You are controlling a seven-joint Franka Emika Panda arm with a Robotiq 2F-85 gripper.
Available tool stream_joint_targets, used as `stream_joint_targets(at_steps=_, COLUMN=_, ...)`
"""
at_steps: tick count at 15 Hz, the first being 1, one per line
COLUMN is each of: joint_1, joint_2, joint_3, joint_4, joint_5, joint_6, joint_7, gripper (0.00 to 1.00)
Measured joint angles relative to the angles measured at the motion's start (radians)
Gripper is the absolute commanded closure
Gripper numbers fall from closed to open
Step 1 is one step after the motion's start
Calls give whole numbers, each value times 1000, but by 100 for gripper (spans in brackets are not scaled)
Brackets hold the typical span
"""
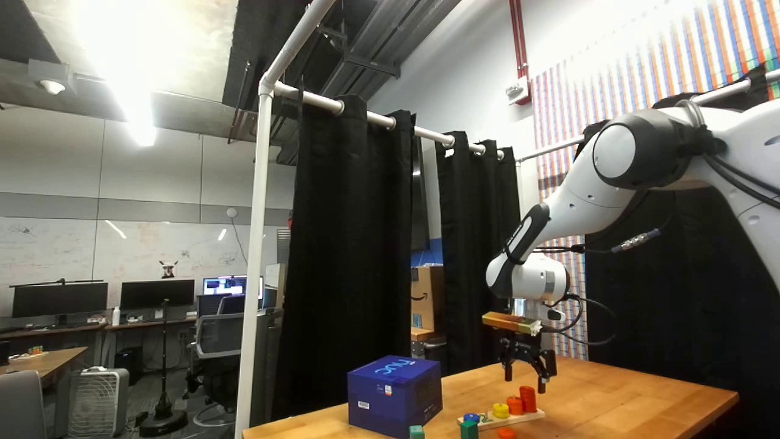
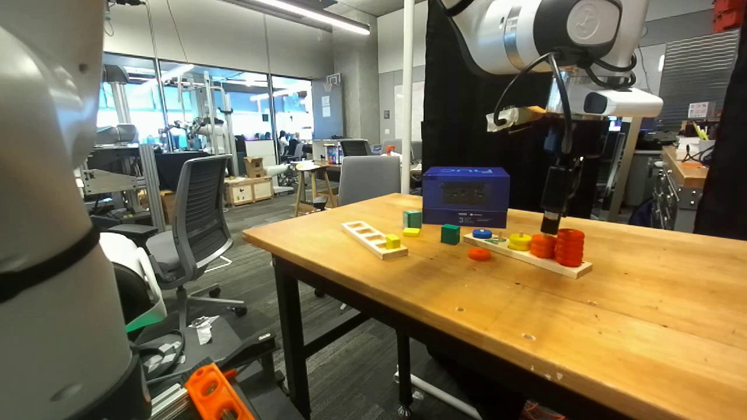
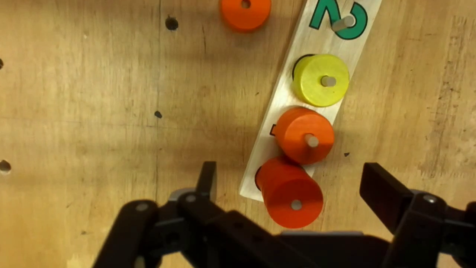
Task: Pick up an orange circle and put it on the table.
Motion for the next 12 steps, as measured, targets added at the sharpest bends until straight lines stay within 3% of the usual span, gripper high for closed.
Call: stream_joint_targets(at_steps=12, joint_1=-9, joint_2=48, joint_3=-34, joint_4=67, joint_5=3, joint_6=-46, joint_7=0, gripper=0)
